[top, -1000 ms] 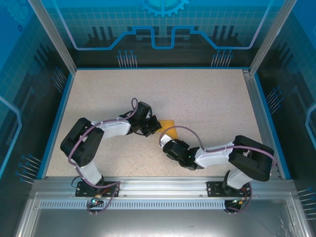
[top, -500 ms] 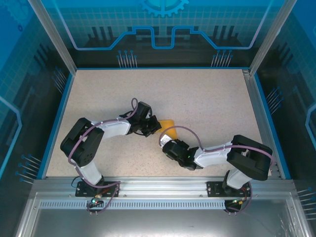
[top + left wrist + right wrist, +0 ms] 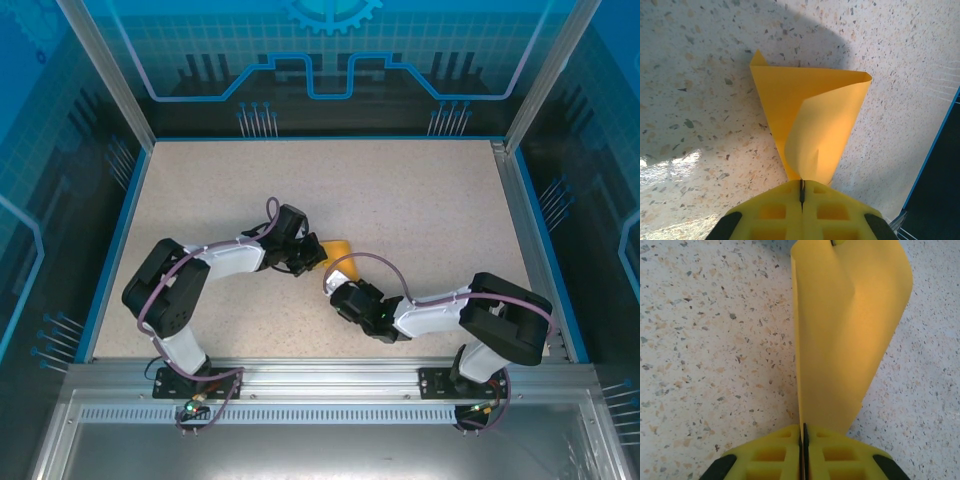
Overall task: Fold a paper plane with a square sheet of paper (pick it up from the middle)
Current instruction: Fold the wing for the fifth time at the center of the table.
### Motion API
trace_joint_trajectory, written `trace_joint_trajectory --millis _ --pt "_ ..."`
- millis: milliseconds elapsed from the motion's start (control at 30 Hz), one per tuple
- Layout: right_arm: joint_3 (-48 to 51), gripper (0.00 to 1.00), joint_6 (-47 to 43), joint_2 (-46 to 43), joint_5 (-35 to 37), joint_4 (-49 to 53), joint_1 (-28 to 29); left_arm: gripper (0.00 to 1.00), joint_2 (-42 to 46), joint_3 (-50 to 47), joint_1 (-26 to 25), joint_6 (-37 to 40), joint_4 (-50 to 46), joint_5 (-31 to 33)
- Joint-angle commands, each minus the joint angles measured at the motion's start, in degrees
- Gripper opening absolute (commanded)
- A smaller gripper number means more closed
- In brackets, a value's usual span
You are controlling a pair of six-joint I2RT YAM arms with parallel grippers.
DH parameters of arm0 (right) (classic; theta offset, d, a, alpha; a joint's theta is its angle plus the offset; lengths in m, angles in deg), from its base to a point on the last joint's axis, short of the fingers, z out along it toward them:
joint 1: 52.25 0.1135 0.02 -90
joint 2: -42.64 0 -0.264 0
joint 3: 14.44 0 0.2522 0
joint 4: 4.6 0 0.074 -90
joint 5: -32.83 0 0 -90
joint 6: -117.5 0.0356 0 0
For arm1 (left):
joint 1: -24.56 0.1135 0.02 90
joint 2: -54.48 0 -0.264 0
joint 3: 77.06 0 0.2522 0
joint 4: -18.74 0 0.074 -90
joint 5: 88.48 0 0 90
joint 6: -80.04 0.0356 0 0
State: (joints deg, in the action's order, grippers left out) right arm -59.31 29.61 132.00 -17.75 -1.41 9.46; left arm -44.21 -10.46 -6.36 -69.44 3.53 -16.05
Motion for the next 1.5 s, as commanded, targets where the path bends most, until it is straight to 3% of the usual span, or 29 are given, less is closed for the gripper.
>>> trace_joint_trajectory --millis 0,333,800,1133,1267,1467 --pt "-0.14 0.14 0.42 -0.68 -0.21 -0.86 -1.07 0.0 1.64 1.74 0.05 1.44 -2.04 0.08" --pt "-0.88 0.17 -0.34 -0.42 0.02 -0.77 -1.55 0.0 1.48 1.74 0.07 1.6 -2.2 -0.28" --pt "-1.58 0.03 0.03 -0.33 -1.65 -0.45 -2.13 0.01 1.85 2.09 0.32 1.87 -3.7 0.24" --pt "1.32 0.0 2.67 -4.79 -13.43 -3.4 -5.85 0.48 8.28 2.14 2.09 3.37 -10.57 4.85" --pt "3.6 0.0 5.3 -7.94 -22.89 -6.1 -10.58 0.54 12.17 1.89 2.8 4.56 -13.42 7.59" --pt "5.08 0.0 7.1 -8.8 -33.53 -7.36 -15.91 0.55 13.52 1.76 3.07 5.43 -14.88 7.91"
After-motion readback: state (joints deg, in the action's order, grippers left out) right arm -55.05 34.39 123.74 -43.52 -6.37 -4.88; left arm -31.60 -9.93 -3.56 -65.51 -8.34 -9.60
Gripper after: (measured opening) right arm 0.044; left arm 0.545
